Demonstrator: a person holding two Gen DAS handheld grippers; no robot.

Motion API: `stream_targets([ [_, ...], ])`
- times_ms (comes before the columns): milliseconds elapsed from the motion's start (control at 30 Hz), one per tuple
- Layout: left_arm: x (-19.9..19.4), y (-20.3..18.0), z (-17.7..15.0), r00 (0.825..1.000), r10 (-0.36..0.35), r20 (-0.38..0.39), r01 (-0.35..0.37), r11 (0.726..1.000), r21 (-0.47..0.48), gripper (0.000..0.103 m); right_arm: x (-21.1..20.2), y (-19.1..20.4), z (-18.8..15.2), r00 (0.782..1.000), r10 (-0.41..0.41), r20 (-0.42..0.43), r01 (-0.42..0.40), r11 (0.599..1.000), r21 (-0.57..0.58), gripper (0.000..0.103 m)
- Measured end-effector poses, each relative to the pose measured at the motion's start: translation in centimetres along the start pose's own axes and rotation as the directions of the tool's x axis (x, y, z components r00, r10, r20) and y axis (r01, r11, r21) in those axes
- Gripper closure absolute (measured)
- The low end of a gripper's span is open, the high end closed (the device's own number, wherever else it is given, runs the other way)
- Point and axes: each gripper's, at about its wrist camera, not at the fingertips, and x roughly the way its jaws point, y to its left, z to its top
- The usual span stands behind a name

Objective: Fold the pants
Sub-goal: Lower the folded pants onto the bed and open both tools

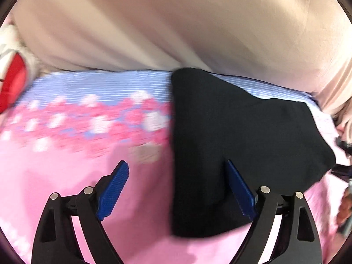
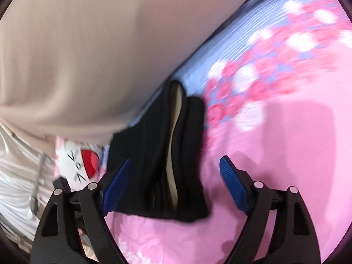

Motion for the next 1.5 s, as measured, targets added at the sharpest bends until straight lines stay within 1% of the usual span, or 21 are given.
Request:
stream_targets([
  [67,-3.3,0.9,-1.3,0.992,0.119,0.03,-0.119,0.993,0.003,0.017,-3.5,0.5,-1.2,0.996,-0.08,0.047,0.082,0.996,-0.029,0.022],
  [133,-6.3,1.5,-3.1,0.967,0.246,0.063,-0.248,0.968,0.022,0.017,-6.6,2.2,-3.3,0.979,-0.177,0.103,0.188,0.976,-0.112,0.02],
  [200,-8.2,1.1,-4.1,0.952,0.292,0.09,-0.296,0.954,0.04,0.017,-7.6,5.0,-5.6,0.974,-0.19,0.126,0.216,0.946,-0.243,0.026],
  [233,-9.1,0.7,-4.5,0.953,0.285,0.099,-0.29,0.956,0.037,0.017,-7.1,6.5,-6.5,0.975,-0.188,0.114,0.214,0.932,-0.292,0.047],
  [333,-8.8,-1.2,-4.4,0.987,0.151,0.055,-0.152,0.988,0.015,0.017,-3.7,10.3,-8.3,0.981,-0.186,0.051,0.19,0.885,-0.425,0.067],
  [467,-5.6,-4.2,-4.5,0.992,0.122,-0.012,-0.122,0.992,0.013,0.016,1.9,10.8,-8.6,0.969,-0.247,0.006,0.22,0.852,-0.476,0.068],
  [533,-3.8,-5.2,-4.8,0.992,0.127,-0.022,-0.126,0.992,0.029,0.017,3.9,8.5,-7.8,0.939,-0.344,0.014,0.314,0.837,-0.447,0.071],
  [567,-3.1,-5.3,-4.9,0.99,0.134,-0.04,-0.133,0.991,0.033,0.017,4.9,6.2,-7.3,0.925,-0.38,-0.025,0.338,0.849,-0.407,0.082],
  [600,-1.7,-5.3,-5.1,0.988,0.139,-0.074,-0.136,0.99,0.042,0.017,5.0,5.3,-7.1,0.931,-0.363,-0.039,0.324,0.872,-0.367,0.088],
  [633,-0.7,-5.1,-5.2,0.984,0.139,-0.11,-0.135,0.99,0.044,0.017,4.4,4.9,-7.0,0.944,-0.326,-0.045,0.294,0.898,-0.328,0.088],
  [700,0.1,-4.8,-5.9,0.979,0.15,-0.138,-0.144,0.988,0.052,0.017,3.1,6.1,-7.3,0.944,-0.329,-0.018,0.301,0.885,-0.354,0.085],
  [767,0.4,-4.5,-6.4,0.975,0.177,-0.137,-0.173,0.984,0.046,0.018,2.0,8.0,-7.8,0.952,-0.306,0.016,0.286,0.87,-0.4,0.083],
  [867,-1.6,-4.4,-6.1,0.988,0.129,-0.083,-0.129,0.992,0.008,0.019,1.8,10.5,-7.6,0.964,-0.264,0.034,0.25,0.858,-0.449,0.083],
  [933,-3.4,-5.3,-5.1,0.996,0.091,-0.015,-0.091,0.996,0.009,0.016,3.2,10.4,-7.0,0.956,-0.289,0.045,0.276,0.84,-0.467,0.083],
  [1000,-3.3,-6.3,-4.2,0.993,0.114,0.013,-0.115,0.992,0.05,0.016,5.5,8.3,-6.2,0.93,-0.368,0.023,0.339,0.829,-0.446,0.088],
  [1100,0.6,-6.3,-3.3,0.986,0.158,-0.056,-0.152,0.984,0.093,0.016,5.5,6.0,-5.6,0.955,-0.298,0.003,0.276,0.883,-0.38,0.093],
  [1133,2.2,-5.8,-3.4,0.985,0.138,-0.102,-0.13,0.988,0.082,0.014,5.3,6.2,-5.6,0.956,-0.295,-0.003,0.273,0.889,-0.368,0.093],
  [1267,3.0,-3.7,-2.9,0.989,0.047,-0.144,-0.047,0.999,0.0,0.008,4.2,8.3,-6.1,0.948,-0.314,0.045,0.303,0.855,-0.421,0.09],
  [1333,3.3,-3.2,-2.9,0.988,0.036,-0.15,-0.038,0.999,-0.015,0.005,5.6,7.2,-6.1,0.934,-0.356,0.026,0.331,0.839,-0.431,0.091],
  [1433,2.4,-3.2,-3.0,0.99,0.042,-0.137,-0.044,0.999,-0.017,0.008,5.3,6.5,-5.7,0.949,-0.314,0.013,0.296,0.879,-0.373,0.092],
  [1500,0.9,-3.5,-3.2,0.992,0.064,-0.107,-0.064,0.998,0.003,0.009,4.1,7.7,-5.9,0.95,-0.312,0.029,0.3,0.877,-0.375,0.09],
])
